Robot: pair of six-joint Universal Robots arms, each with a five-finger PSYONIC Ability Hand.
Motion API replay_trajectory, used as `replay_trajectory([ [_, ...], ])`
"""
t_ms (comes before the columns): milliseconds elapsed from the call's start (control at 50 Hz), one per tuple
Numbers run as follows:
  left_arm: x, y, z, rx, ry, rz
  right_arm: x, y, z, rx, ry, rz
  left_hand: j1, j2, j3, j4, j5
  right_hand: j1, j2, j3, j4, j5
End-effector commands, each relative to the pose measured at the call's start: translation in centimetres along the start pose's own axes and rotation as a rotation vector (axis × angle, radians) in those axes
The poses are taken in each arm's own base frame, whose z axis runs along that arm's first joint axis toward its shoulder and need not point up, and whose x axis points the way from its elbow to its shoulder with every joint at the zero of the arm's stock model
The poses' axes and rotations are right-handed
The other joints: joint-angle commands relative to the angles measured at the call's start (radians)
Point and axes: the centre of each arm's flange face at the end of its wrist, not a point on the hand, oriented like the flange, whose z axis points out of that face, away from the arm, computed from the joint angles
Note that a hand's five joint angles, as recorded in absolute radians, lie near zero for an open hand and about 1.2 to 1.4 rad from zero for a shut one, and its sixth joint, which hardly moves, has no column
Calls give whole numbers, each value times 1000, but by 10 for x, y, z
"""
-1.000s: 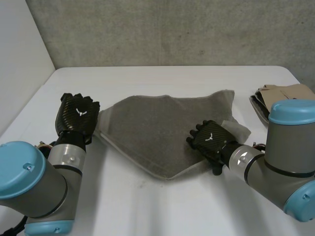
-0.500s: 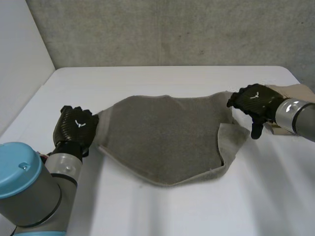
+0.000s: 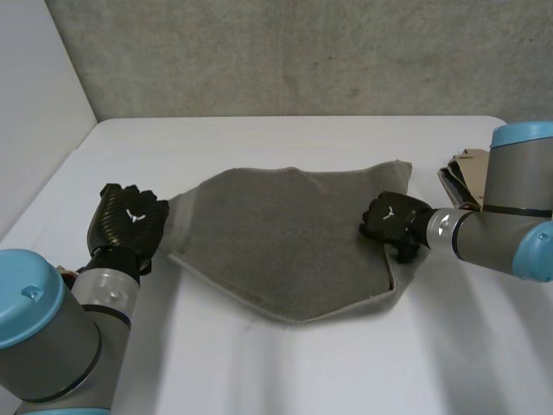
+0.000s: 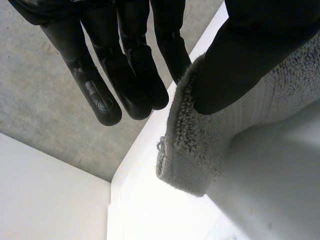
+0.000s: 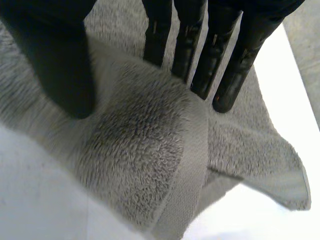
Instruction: Fold the laundry.
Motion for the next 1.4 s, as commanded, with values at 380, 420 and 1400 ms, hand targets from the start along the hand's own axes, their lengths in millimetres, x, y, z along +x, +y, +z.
replay_trajectory([
  [380, -46, -19, -8, 19, -105, -19, 33, -15, -84, -43, 157, 246, 260, 200, 202, 195, 250, 311, 199, 203, 203, 223],
  [420, -47, -18, -8, 16, -104, -20, 27, -12, -83, -49, 142, 258, 260, 200, 202, 195, 250, 183, 72, 76, 75, 96],
  [1400, -30, -1, 5, -43, -52, -55, -52, 35, -121, -160, 82, 626, 260, 200, 202, 195, 250, -190, -301, -298, -298, -278],
])
